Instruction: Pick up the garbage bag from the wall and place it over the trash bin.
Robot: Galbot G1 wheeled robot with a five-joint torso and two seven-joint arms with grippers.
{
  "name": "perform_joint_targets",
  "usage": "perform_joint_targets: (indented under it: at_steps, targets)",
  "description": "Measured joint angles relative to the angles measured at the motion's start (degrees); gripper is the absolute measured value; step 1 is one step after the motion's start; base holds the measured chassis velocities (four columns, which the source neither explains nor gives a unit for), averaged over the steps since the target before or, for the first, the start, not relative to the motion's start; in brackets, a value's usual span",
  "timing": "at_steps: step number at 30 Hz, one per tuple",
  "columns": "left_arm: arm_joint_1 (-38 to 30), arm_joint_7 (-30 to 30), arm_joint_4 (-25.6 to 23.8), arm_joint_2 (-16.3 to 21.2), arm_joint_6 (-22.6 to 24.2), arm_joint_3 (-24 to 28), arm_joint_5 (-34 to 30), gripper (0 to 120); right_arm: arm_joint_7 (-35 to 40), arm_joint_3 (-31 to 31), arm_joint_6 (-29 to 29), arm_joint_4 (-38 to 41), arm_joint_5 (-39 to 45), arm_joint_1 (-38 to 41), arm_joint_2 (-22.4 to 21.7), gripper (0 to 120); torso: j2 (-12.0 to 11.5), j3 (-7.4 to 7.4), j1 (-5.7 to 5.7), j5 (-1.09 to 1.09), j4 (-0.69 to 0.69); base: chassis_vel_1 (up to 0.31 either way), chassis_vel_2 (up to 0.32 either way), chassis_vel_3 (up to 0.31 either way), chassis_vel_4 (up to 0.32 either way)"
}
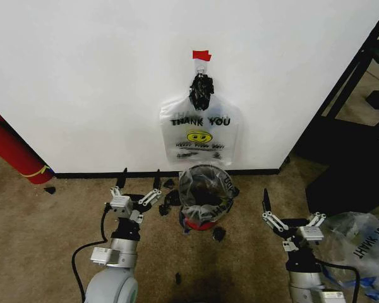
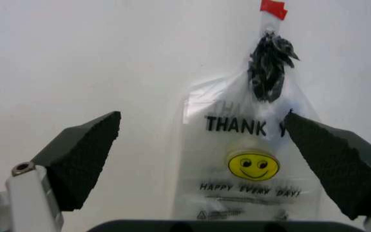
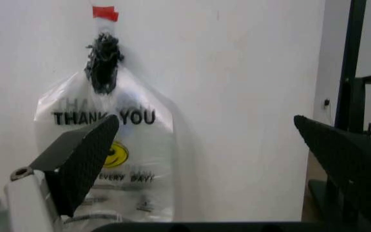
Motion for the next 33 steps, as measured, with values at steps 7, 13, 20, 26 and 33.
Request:
perform_joint_targets:
  at_steps: [7,13,20,26,33]
  targets:
    - [0.8,-0.4,0.9,0.0,-0.9,-0.2,0.0,100,-1.4,0.2,1.5,-1.1,-0.2,1.0,0.1,100,0.0,0.00,0.01,0.00,0.00,0.000,0.000,0.000,0.000]
    - [0.8,-0.4,1.0,0.1,-0.9,-0.4,0.1,100,-2.0,0.2,1.5,-0.8,-1.1,3.2,1.0,100,0.0,0.00,0.01,0.00,0.00,0.000,0.000,0.000,0.000]
    - [1.1,-0.3,0.3,0.2,-0.8,-0.6,0.1,100,-2.7,0.2,2.5,-1.2,-3.1,4.5,2.0,100,0.0,0.00,0.01,0.00,0.00,0.000,0.000,0.000,0.000]
    - [0.8,0.5,0.1,-1.3,-0.9,-0.6,0.3,100,-3.0,0.1,2.6,-1.5,-2.9,5.6,1.8,100,0.0,0.00,0.01,0.00,0.00,0.000,0.000,0.000,0.000]
    - [1.5,1.7,-0.2,-3.0,-1.4,-0.8,1.4,100,-3.0,0.6,2.4,-1.8,-1.2,7.3,0.0,100,0.0,0.00,0.01,0.00,0.00,0.000,0.000,0.000,0.000]
